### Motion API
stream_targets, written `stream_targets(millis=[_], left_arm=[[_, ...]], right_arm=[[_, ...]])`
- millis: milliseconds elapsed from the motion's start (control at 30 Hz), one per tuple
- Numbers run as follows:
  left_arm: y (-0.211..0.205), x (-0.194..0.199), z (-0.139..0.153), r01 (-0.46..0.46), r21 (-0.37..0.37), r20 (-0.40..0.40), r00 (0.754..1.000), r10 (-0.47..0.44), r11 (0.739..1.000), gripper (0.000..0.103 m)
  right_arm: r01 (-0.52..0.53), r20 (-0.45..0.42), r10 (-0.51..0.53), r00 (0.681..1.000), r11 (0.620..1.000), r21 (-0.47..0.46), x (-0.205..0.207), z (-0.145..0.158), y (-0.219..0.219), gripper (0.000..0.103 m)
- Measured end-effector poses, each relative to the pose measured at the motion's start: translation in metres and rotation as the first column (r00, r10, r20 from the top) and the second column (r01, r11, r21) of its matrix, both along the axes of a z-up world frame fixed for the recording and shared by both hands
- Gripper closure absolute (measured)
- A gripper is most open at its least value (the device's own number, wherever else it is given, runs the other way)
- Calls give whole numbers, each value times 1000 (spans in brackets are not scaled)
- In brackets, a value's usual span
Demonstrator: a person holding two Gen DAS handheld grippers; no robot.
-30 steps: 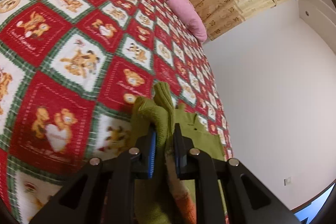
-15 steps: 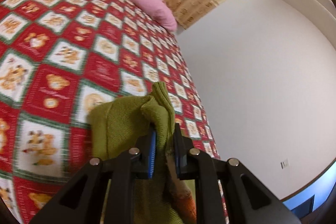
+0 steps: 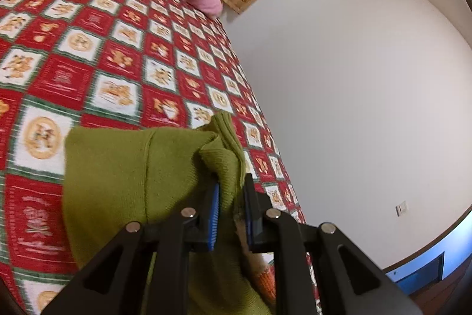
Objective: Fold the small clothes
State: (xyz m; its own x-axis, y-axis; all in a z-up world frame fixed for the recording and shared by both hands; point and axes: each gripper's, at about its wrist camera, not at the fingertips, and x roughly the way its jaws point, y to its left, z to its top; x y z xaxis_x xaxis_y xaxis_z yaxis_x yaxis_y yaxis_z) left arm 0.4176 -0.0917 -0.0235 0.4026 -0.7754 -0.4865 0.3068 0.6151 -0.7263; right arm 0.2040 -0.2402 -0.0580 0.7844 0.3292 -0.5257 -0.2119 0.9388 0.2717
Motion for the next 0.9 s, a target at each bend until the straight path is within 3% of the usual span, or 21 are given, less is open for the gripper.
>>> stream_targets(millis=[367,700,800,833,867,900], left_arm=[[-66,2,-5,87,42,-4,996,-87,995,90],[-113,4,-38,138,89,-47,990,-134,986,90],[-123,1,-37,144,142,-37,989,-140,979,83],[-124,-3,-34,152,153,-28,988,-149,976,81],[-123,-7,-28,159,163,-16,987,-159,974,69],[-119,-12,-23,159,167,0,987,-162,973,54]], right_arm=[[97,-60,-91,994,991,91,-14,-17,-55,98],[178,-150,-153,977,970,169,-17,-43,-93,98],[189,-184,-152,971,960,205,-17,-51,-101,96],[198,-183,-162,970,959,203,-19,-52,-103,93],[222,-188,-186,965,956,194,-21,-52,-106,80],[246,-191,-212,959,952,182,-23,-51,-109,58]])
